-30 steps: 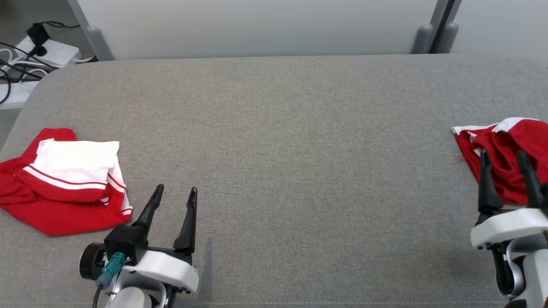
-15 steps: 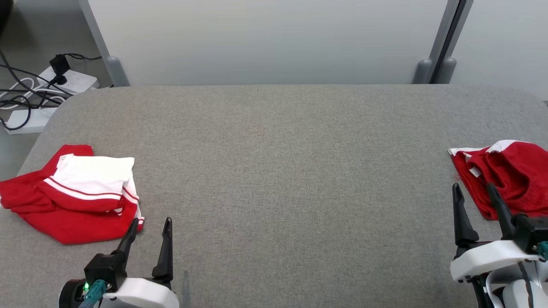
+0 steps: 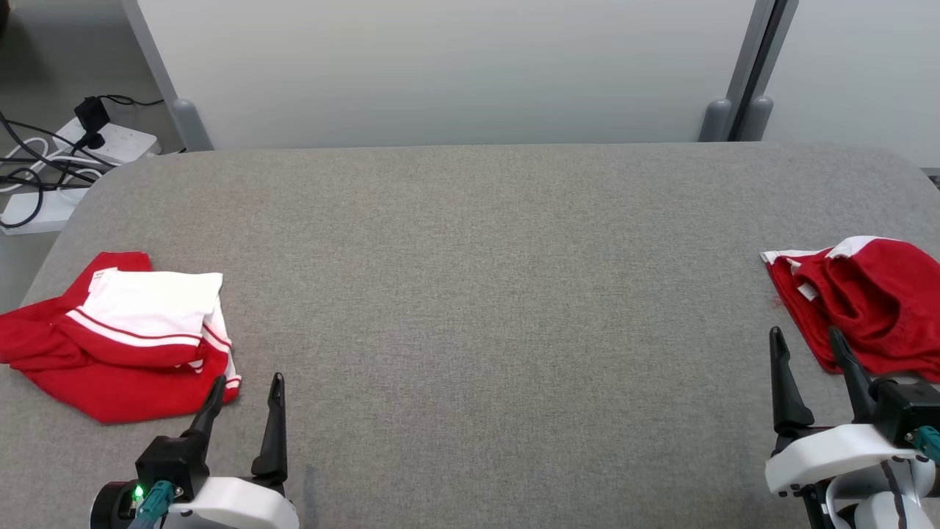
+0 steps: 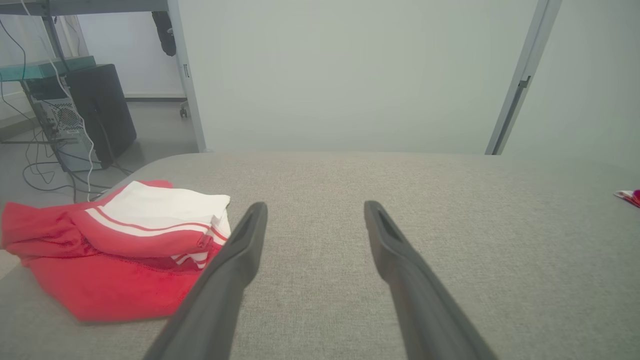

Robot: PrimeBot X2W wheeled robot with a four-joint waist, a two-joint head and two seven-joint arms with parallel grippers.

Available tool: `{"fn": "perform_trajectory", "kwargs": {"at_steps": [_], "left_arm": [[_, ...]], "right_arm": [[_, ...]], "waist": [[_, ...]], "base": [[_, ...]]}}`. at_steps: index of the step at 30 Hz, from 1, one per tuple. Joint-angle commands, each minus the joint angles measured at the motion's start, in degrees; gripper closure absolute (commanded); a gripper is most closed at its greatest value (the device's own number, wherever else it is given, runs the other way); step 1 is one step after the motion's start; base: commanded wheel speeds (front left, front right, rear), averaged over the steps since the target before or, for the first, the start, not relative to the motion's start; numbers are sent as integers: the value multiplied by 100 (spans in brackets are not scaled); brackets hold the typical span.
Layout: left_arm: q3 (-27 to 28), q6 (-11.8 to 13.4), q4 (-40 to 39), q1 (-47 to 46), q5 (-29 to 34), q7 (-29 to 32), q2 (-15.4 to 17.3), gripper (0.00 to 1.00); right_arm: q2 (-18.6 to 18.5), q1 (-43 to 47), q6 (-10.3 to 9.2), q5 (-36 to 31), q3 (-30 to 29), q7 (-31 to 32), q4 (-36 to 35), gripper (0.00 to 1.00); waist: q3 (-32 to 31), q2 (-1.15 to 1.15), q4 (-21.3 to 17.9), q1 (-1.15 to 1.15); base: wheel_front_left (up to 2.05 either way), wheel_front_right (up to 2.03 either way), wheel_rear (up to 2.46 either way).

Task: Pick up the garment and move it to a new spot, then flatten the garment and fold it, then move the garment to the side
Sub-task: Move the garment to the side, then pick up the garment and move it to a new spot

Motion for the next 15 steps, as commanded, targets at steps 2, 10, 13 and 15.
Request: {"fn": "perform_trajectory", "kwargs": {"at_steps": [2, 10, 13, 15], "left_arm": [[179, 34, -116, -120, -17, -28, 49, 0], [203, 100, -58, -180, -109, -28, 49, 0], [235, 127, -49, -179, -108, -28, 49, 0], [296, 137, -45, -172, -100, -28, 49, 0]], "right_arm": [[-45, -75, 24, -95, 137, -50, -173, 0], [-44, -108, 24, -79, 380, -50, -126, 0], [-52, -155, 24, -85, 484, -50, -110, 0], [-43, -191, 24, -63, 558, -50, -100, 0]], "waist": [[14, 0, 30, 0], [49, 0, 441, 0], [92, 0, 706, 0], [124, 0, 907, 0]], "base": [[0, 0, 0], [0, 0, 0], [0, 0, 0], [0, 0, 0]]}}
